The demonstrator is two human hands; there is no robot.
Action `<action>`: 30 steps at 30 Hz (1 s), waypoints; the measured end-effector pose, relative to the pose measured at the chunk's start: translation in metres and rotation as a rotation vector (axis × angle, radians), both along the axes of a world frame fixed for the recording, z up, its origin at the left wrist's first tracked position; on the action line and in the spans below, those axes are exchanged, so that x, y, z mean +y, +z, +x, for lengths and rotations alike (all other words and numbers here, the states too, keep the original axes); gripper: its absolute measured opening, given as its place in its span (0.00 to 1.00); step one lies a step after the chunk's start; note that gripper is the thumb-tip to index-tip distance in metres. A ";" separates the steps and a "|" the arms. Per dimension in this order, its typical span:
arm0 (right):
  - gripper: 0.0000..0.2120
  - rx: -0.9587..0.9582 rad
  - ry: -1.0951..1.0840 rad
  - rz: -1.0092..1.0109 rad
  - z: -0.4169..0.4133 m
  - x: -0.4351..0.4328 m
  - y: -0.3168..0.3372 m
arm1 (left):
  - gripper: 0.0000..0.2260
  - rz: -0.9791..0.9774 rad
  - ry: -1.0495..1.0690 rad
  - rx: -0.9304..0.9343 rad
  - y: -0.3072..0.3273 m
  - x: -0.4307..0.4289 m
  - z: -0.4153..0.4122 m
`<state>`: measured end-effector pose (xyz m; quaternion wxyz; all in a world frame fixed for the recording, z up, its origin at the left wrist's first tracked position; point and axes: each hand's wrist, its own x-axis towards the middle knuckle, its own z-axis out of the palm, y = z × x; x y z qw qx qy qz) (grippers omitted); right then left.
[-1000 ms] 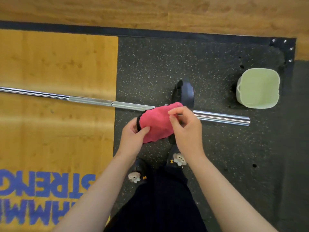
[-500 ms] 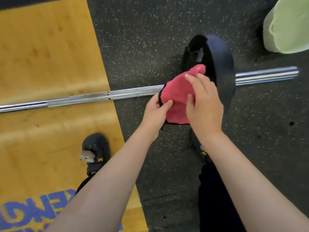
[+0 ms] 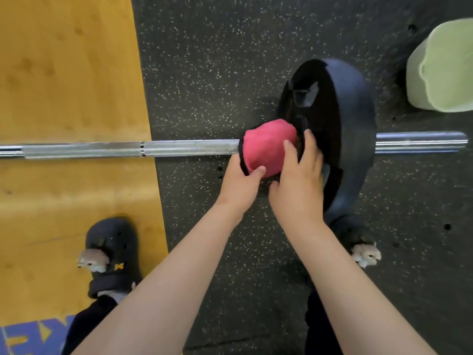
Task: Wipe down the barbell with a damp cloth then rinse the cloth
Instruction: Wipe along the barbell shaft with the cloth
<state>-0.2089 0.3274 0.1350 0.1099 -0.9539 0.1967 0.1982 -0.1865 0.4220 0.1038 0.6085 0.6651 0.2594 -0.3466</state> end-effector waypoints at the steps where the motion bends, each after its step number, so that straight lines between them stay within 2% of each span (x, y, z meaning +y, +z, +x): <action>1: 0.34 -0.059 0.017 -0.012 -0.002 0.001 0.000 | 0.14 0.002 -0.002 -0.021 -0.005 0.000 -0.001; 4: 0.34 -0.232 0.157 0.023 -0.004 0.005 -0.017 | 0.15 -0.098 0.000 -0.041 -0.014 -0.003 0.006; 7: 0.34 -0.199 0.301 0.039 0.003 0.004 -0.048 | 0.12 -0.123 -0.040 -0.061 -0.013 0.000 0.018; 11: 0.30 -0.184 0.374 -0.111 0.013 -0.001 -0.070 | 0.12 0.357 -0.302 -0.392 -0.007 0.021 0.017; 14: 0.26 -0.024 0.336 -0.149 0.035 0.003 -0.067 | 0.13 0.557 -0.411 -0.619 -0.009 0.031 0.007; 18: 0.19 0.095 0.332 -0.123 0.070 0.002 -0.059 | 0.14 0.635 -0.523 -0.701 -0.024 0.033 -0.004; 21: 0.21 -0.022 0.305 -0.033 0.050 -0.004 -0.062 | 0.17 0.712 -0.610 -0.789 -0.027 0.027 -0.005; 25: 0.30 -0.265 0.210 0.072 -0.002 -0.007 -0.065 | 0.18 0.727 -0.654 -0.874 -0.029 0.015 0.004; 27: 0.32 -0.275 0.198 0.092 -0.015 -0.006 -0.066 | 0.20 0.705 -0.659 -0.883 -0.032 0.006 0.008; 30: 0.29 -0.225 0.146 0.106 -0.009 -0.001 -0.072 | 0.23 0.723 -0.690 -0.872 -0.039 -0.001 0.013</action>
